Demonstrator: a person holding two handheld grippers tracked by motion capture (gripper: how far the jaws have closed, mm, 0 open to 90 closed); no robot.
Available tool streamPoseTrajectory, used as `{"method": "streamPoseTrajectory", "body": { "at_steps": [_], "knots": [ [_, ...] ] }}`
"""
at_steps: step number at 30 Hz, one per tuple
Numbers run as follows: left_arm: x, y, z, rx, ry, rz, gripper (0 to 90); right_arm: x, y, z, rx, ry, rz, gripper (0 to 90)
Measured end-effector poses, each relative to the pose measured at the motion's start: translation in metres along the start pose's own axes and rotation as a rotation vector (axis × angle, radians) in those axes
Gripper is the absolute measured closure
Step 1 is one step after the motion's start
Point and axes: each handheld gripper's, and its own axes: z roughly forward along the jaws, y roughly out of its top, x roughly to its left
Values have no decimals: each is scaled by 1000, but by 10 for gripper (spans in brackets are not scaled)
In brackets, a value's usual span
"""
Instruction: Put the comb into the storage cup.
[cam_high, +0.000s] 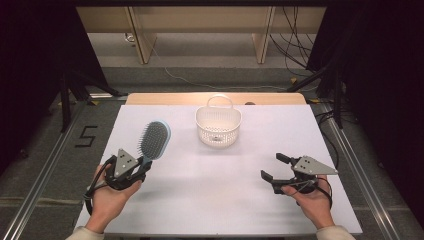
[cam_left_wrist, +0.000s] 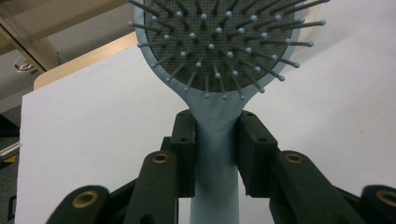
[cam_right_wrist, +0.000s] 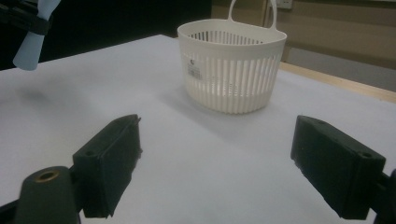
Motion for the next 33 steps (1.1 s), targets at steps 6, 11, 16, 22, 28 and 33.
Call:
{"method": "streamPoseTrajectory", "body": {
  "at_steps": [6, 11, 16, 22, 28, 33],
  "knots": [
    [-1, 2, 2, -6, -4, 2, 701, 0, 0, -1, 3, -1, 1, 166],
    [-2, 5, 4, -11, -8, 6, 701, 0, -1, -2, 3, -3, 3, 166],
    [-3, 8, 7, -14, -13, 9, 701, 0, -1, -3, 5, -8, 5, 166],
    [-5, 11, 9, -19, -20, 14, 701, 0, -2, -5, 2, -11, 5, 166],
    [-5, 13, 11, -25, -21, 15, 701, 0, -2, -6, 2, -16, 6, 166],
    [-6, 14, 12, -32, -25, 16, 701, 0, -2, -7, 3, -18, 7, 166]
  ]
}}
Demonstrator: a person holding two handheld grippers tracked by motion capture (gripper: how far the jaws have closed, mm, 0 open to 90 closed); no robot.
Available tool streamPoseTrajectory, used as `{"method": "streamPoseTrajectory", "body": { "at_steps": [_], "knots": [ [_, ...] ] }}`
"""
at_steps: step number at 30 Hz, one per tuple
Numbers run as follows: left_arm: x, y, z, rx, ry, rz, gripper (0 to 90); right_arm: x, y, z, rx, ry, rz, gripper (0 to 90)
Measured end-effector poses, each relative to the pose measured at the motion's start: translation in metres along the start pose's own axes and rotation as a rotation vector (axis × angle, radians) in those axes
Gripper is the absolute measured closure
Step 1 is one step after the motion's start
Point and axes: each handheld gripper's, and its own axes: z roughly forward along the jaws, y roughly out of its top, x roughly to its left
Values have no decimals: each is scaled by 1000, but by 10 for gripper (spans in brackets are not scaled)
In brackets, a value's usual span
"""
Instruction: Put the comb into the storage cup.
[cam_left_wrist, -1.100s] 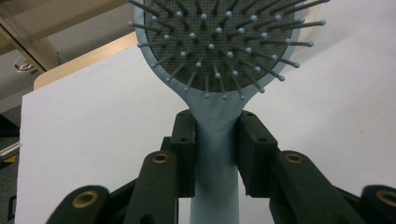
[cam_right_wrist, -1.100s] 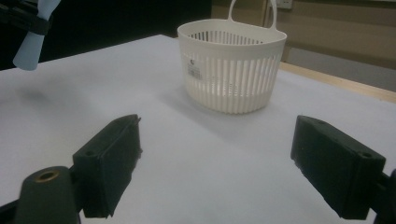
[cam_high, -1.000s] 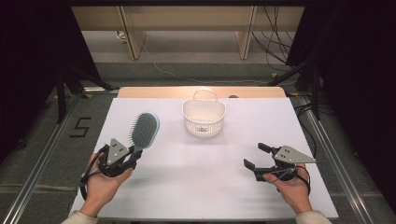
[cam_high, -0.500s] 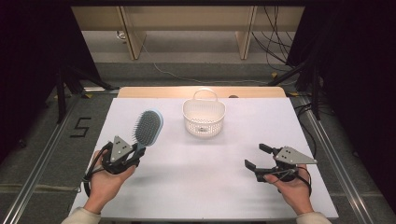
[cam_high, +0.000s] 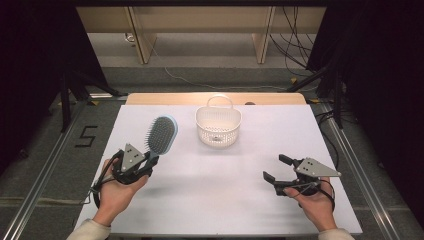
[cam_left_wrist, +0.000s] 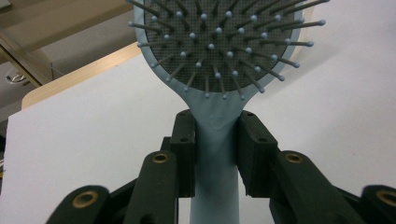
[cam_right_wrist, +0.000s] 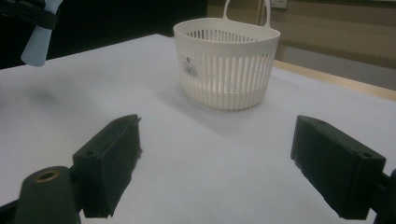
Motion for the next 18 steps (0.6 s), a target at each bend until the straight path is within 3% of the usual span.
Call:
{"method": "streamPoseTrajectory", "body": {
  "at_steps": [18],
  "knots": [
    [-5, 8, 7, -15, -11, 2, 701, 0, -1, -1, -4, -5, 1, 166]
  ]
}}
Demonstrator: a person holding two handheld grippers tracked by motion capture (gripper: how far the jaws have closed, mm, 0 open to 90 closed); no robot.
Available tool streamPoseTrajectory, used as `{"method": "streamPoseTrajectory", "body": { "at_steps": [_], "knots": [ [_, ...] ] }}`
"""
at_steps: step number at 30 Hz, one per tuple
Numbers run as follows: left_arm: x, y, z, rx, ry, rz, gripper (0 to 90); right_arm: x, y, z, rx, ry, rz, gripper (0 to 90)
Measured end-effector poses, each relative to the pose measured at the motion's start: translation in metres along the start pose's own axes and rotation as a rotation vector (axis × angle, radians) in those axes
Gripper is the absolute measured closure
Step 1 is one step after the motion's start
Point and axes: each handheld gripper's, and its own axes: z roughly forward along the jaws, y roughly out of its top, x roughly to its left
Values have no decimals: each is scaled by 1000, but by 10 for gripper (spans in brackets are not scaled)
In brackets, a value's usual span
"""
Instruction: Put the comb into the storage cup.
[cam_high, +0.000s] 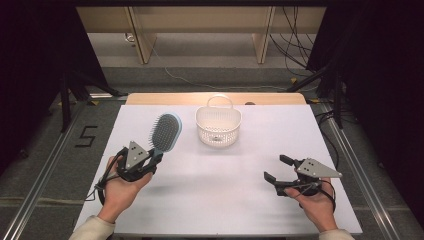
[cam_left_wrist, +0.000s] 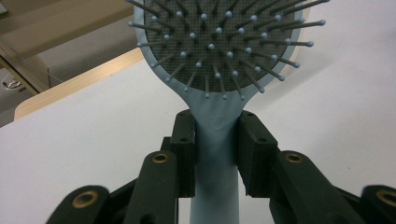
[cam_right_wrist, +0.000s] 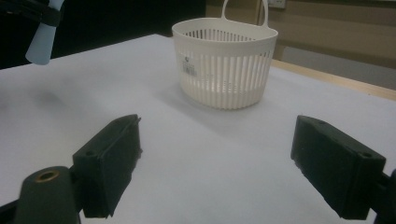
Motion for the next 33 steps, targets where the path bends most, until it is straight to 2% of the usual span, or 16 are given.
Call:
{"method": "streamPoseTrajectory", "body": {
  "at_steps": [33],
  "knots": [
    [-4, 16, 16, -27, -27, -10, 701, -1, -1, 0, -3, -4, 4, 162]
  ]
}}
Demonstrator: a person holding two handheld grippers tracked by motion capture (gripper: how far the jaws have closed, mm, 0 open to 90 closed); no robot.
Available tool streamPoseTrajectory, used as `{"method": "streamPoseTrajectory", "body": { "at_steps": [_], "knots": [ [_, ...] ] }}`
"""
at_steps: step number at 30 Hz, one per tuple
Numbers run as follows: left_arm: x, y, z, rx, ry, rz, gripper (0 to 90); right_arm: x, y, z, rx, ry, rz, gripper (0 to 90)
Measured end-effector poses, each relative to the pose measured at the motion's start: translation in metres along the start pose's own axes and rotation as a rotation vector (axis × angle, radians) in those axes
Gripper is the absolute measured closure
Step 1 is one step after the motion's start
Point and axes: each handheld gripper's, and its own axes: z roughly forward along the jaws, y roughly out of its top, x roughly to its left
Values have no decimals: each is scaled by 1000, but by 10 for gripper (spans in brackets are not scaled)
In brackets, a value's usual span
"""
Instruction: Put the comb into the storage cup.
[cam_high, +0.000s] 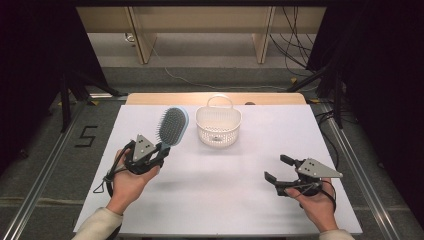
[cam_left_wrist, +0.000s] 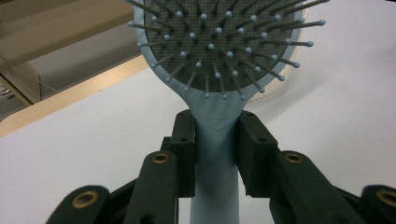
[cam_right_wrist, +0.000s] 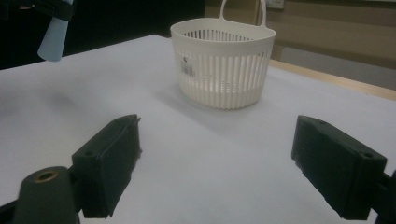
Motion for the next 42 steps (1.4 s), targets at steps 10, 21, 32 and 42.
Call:
{"method": "streamPoseTrajectory", "body": {
  "at_steps": [10, 21, 32, 42],
  "knots": [
    [-2, 4, 5, -8, -9, -4, 701, 0, 0, 0, 1, 1, -1, 162],
    [-3, 5, 9, -14, -18, -3, 701, -1, 0, 0, 4, 3, -2, 162],
    [-4, 7, 12, -14, -28, 8, 701, -1, -1, 0, 4, 5, 0, 162],
    [-2, 8, 15, -23, -35, -1, 701, -1, -1, 0, 0, 5, 2, 162]
  ]
}}
